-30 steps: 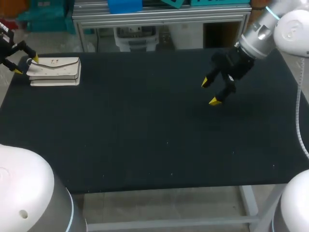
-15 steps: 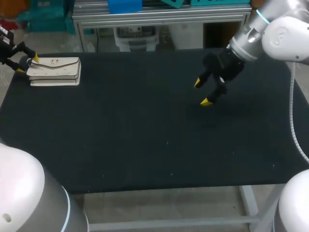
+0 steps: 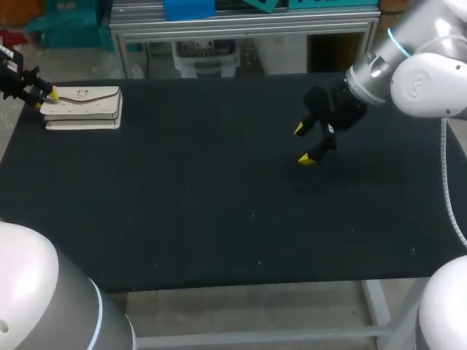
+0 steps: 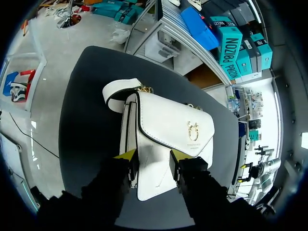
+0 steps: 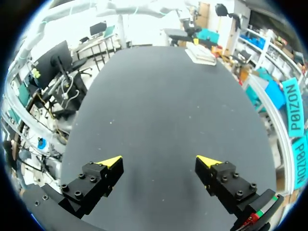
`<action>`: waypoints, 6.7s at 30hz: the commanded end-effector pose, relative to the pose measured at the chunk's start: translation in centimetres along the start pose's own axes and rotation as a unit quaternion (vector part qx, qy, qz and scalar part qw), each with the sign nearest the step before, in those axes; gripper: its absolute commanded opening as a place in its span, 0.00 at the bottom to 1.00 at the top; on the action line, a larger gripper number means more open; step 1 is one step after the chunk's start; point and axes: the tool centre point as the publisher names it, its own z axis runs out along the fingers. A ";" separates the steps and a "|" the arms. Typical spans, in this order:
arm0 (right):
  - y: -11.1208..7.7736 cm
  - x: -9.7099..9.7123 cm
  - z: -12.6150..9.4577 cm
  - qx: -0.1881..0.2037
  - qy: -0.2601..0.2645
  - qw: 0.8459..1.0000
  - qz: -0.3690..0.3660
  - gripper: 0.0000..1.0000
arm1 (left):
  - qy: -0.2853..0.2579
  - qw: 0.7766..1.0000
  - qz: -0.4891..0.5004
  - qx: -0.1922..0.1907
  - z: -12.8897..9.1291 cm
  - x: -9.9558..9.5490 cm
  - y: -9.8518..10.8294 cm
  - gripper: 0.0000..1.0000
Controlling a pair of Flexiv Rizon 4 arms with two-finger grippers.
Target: Pick up the bag, open it, inspect its contents, close it, and place it on the opposite side
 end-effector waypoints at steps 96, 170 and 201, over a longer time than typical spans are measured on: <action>-0.6 0.1 0.3 -0.015 -0.011 1.000 0.007 1.00 | 0.118 0.988 -0.063 0.075 15.8 28.7 26.6 0.00; 3.3 1.9 0.2 0.082 -0.097 0.990 -0.066 1.00 | 0.067 0.982 0.160 -0.078 11.4 31.7 24.3 1.00; 6.4 0.7 5.5 0.197 -0.168 0.952 -0.160 1.00 | 0.070 0.884 0.459 0.055 12.6 32.5 23.1 1.00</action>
